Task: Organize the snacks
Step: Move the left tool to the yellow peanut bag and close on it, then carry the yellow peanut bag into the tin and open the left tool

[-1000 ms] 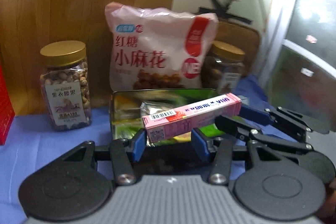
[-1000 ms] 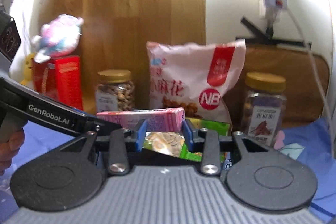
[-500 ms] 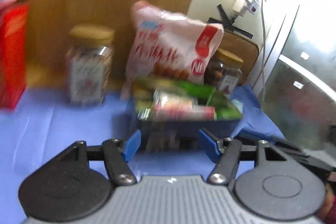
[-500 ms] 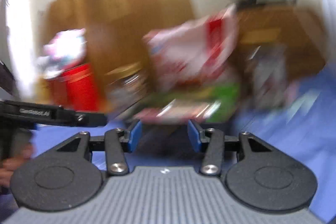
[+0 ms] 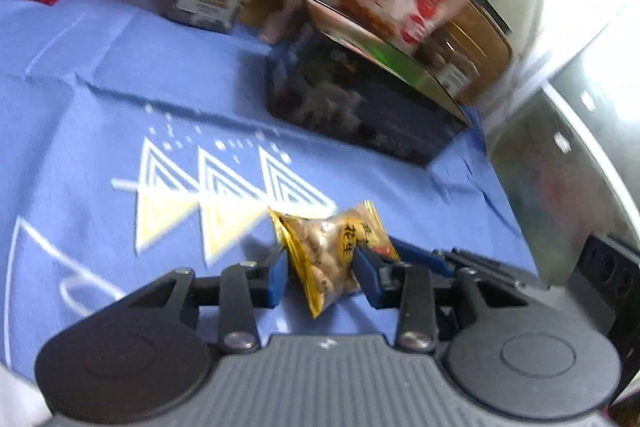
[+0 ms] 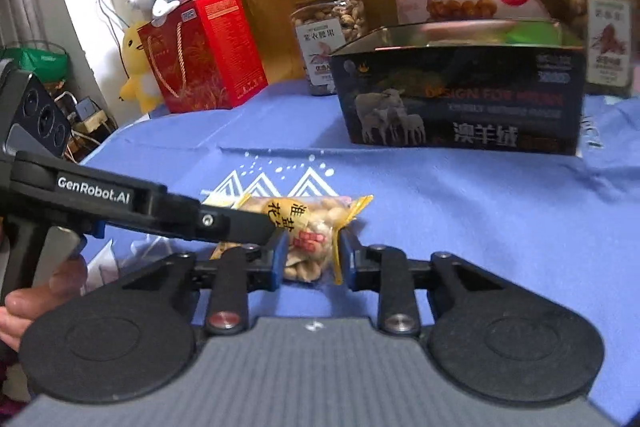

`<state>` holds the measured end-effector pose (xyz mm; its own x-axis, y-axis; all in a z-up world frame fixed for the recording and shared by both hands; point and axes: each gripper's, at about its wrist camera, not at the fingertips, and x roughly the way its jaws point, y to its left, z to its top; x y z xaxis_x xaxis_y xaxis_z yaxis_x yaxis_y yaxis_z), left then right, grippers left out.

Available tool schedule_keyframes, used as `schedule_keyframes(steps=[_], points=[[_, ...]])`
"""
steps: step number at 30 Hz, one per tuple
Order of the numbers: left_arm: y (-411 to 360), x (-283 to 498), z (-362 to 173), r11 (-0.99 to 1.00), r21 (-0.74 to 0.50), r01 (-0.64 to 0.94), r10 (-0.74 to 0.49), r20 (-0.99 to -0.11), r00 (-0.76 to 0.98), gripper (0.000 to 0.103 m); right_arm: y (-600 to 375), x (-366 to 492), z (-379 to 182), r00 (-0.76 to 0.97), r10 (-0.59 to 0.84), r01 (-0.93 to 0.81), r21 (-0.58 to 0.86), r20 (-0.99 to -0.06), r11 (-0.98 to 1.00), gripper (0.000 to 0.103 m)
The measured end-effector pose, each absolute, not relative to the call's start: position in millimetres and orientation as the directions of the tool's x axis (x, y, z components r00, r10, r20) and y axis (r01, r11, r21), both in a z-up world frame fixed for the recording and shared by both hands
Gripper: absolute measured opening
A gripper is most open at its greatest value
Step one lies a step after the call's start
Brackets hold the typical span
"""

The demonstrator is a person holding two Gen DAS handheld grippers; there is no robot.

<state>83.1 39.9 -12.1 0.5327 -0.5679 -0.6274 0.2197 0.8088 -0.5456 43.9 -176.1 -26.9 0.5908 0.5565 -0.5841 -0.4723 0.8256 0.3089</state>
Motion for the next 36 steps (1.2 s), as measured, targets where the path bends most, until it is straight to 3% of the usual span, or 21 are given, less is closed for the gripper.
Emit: schedule_keyframes(steps=[13, 15, 18, 24, 29, 36], points=[[-41.5, -12.3, -1.4, 0.773, -0.358, 0.524, -0.600, -0.681, 0.420, 0.032, -233.3, -67.4, -26.4, 0.646, 0.506, -0.420, 0.288, -0.571, 0.861, 0.034], [-50.9, -13.6, -1.1, 0.765, -0.341, 0.546, -0.599, -0.687, 0.410, 0.036, -238.0, -77.2, -25.6, 0.666, 0.482, -0.407, 0.265, -0.570, 0.874, 0.036], [-60.3, -10.0, 2.0, 0.758, -0.340, 0.558, -0.601, -0.697, 0.392, 0.043, -245.4, -83.8, -25.5, 0.676, 0.475, -0.401, 0.260, -0.563, 0.879, 0.048], [-59.4, -2.6, 1.2, 0.753, -0.366, 0.547, -0.608, -0.706, 0.364, 0.043, -243.3, -84.7, -33.3, 0.682, 0.448, -0.421, 0.191, -0.578, 0.887, 0.048], [-66.1, 0.9, 5.8, 0.738, -0.351, 0.577, -0.614, -0.705, 0.356, 0.033, -237.5, -83.4, -34.1, 0.690, 0.439, -0.457, 0.123, -0.575, 0.881, 0.030], [-73.8, 30.5, 64.4, 0.721, -0.273, 0.637, -0.636, -0.626, 0.451, 0.033, -251.5, -44.9, 14.0, 0.786, 0.416, -0.439, 0.061, -0.457, 0.896, 0.022]])
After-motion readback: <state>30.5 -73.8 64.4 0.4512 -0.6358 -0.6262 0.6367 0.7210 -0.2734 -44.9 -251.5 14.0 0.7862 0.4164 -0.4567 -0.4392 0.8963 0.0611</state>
